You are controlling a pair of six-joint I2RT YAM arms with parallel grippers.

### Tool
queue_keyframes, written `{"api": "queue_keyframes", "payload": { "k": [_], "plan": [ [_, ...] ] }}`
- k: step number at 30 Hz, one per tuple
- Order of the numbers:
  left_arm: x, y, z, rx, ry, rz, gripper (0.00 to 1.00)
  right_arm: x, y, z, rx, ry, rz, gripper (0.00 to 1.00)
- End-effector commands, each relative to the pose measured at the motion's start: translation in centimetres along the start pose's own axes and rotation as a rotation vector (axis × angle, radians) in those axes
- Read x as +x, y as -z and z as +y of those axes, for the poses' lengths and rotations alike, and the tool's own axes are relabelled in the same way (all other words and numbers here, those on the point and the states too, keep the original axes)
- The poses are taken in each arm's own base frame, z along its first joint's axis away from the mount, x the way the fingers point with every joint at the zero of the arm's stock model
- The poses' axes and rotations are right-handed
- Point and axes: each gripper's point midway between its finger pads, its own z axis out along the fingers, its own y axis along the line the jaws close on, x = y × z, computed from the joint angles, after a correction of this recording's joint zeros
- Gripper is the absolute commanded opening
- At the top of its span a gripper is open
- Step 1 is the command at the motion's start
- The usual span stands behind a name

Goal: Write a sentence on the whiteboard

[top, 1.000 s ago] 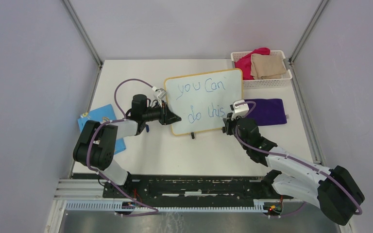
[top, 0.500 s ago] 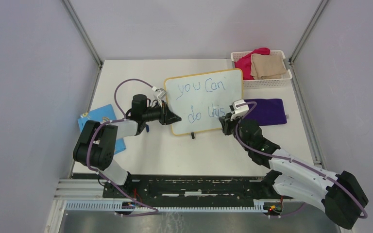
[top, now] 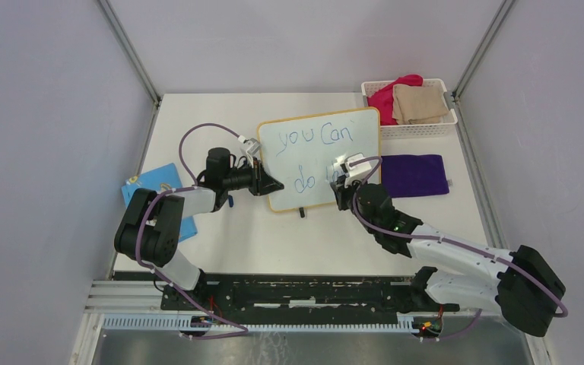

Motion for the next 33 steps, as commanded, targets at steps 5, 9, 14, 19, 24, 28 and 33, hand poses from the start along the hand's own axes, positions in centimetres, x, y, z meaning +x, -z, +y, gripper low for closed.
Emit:
{"api": "queue_keyframes", "payload": {
  "k": [5, 9, 14, 19, 24, 28, 33],
  "plan": [
    [5.4, 0.1, 2.1, -0.110, 0.059, 0.158, 0.02, -3.6, -1.0, 0.3, 0.029, -0.033, -0.103, 0.00],
    [5.5, 0.1, 2.1, -0.109, 0.060, 0.159, 0.02, -3.9, -1.1, 0.4, 0.023, -0.038, -0.113, 0.00],
    [5.6, 0.1, 2.1, -0.109, 0.062, 0.161, 0.02, -3.7, -1.5, 0.3, 0.035, -0.030, -0.104, 0.00],
    [5.5, 0.1, 2.1, -0.110, 0.061, 0.161, 0.02, -3.1, -2.1, -0.1, 0.056, -0.021, -0.077, 0.00],
    [5.5, 0.1, 2.1, -0.111, 0.061, 0.160, 0.02, -2.5, -2.1, -0.8, 0.080, -0.019, -0.063, 0.00],
    [5.5, 0.1, 2.1, -0.111, 0.062, 0.161, 0.02, -1.9, -1.9, -1.6, 0.101, -0.016, -0.049, 0.00],
    [5.5, 0.1, 2.1, -0.111, 0.061, 0.161, 0.02, -1.1, -1.7, -2.3, 0.119, -0.015, -0.031, 0.00]
  ]
}}
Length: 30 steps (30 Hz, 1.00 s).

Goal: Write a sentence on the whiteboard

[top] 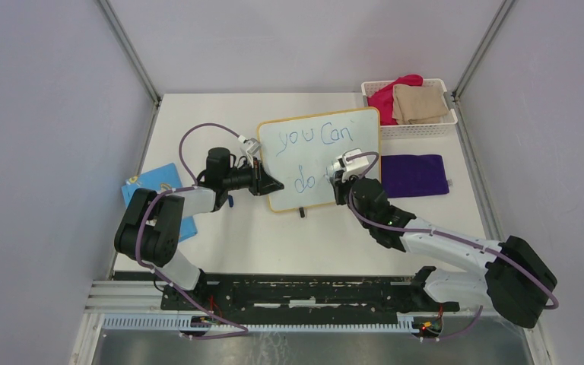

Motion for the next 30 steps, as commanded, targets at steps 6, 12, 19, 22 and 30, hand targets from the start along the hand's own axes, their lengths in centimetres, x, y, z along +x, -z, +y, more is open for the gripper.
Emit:
{"api": "queue_keyframes", "payload": {
  "k": [6, 12, 19, 22, 30],
  "plan": [
    [5.5, 0.1, 2.2, -0.110, 0.058, 0.159, 0.02, -1.0, 0.2, -2.2, 0.075, -0.019, -0.028, 0.00],
    [5.5, 0.1, 2.2, -0.111, 0.059, 0.159, 0.02, -1.0, 0.5, -2.5, 0.079, -0.021, -0.029, 0.00],
    [5.5, 0.1, 2.1, -0.110, 0.058, 0.159, 0.02, -3.4, 1.4, -1.6, 0.020, -0.054, -0.085, 0.00],
    [5.5, 0.1, 2.2, -0.110, 0.058, 0.159, 0.02, -5.7, 2.4, -0.8, -0.040, -0.084, -0.143, 0.00],
    [5.5, 0.1, 2.2, -0.110, 0.061, 0.159, 0.02, -8.5, 5.8, -2.8, -0.001, -0.100, -0.245, 0.00]
  ]
}}
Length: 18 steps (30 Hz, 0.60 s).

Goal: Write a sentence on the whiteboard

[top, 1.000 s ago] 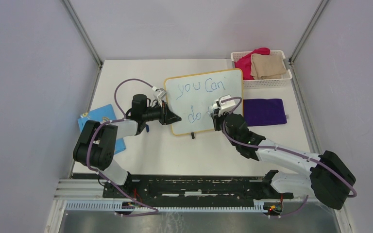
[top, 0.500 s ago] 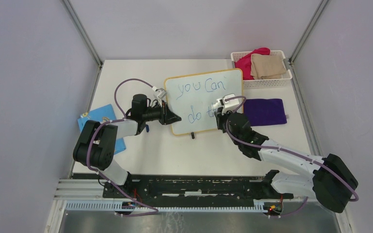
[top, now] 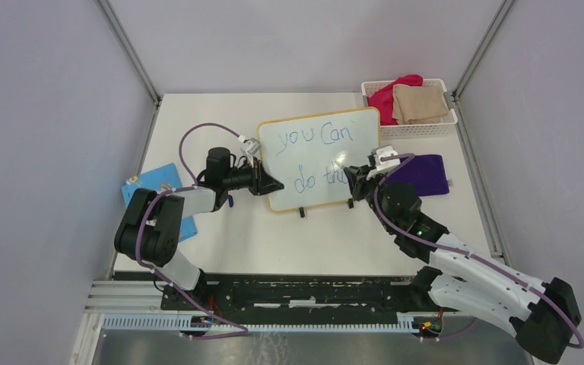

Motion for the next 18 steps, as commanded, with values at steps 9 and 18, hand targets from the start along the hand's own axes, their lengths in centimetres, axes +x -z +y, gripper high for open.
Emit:
{"api": "queue_keyframes", "payload": {
  "k": [9, 18],
  "plan": [
    [5.7, 0.1, 2.3, -0.113, 0.064, 0.163, 0.02, -0.1, 5.1, -5.6, 0.171, 0.037, -0.113, 0.00],
    [5.6, 0.1, 2.4, -0.116, 0.063, 0.162, 0.02, 2.5, 4.0, -5.5, 0.184, 0.011, -0.052, 0.00]
  ]
}}
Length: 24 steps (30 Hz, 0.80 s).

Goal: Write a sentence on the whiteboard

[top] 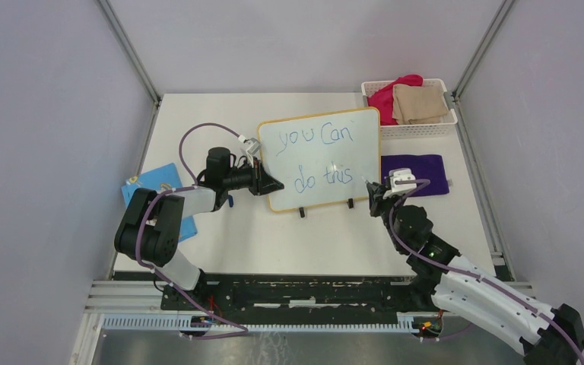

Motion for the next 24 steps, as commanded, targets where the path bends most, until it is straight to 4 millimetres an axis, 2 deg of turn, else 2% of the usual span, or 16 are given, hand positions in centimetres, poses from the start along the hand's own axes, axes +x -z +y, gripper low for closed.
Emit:
{"api": "queue_keyframes", "payload": {
  "k": [1, 7, 11, 17, 24],
  "plan": [
    [5.6, 0.1, 2.3, -0.115, 0.062, 0.161, 0.02, -0.6, -0.9, 0.4, 0.014, -0.047, -0.004, 0.00],
    [5.7, 0.1, 2.4, -0.117, 0.064, 0.163, 0.02, -1.1, -2.3, 0.6, 0.001, -0.180, 0.007, 0.00],
    [5.8, 0.1, 2.4, -0.118, 0.066, 0.164, 0.02, -1.4, -3.0, 0.1, 0.015, -0.211, 0.016, 0.00],
    [5.8, 0.1, 2.4, -0.119, 0.065, 0.164, 0.02, 0.3, -3.5, -1.0, 0.021, -0.235, 0.063, 0.00],
    [5.8, 0.1, 2.4, -0.120, 0.066, 0.164, 0.02, 0.9, -3.6, -0.5, -0.022, -0.204, 0.067, 0.00]
  ]
}}
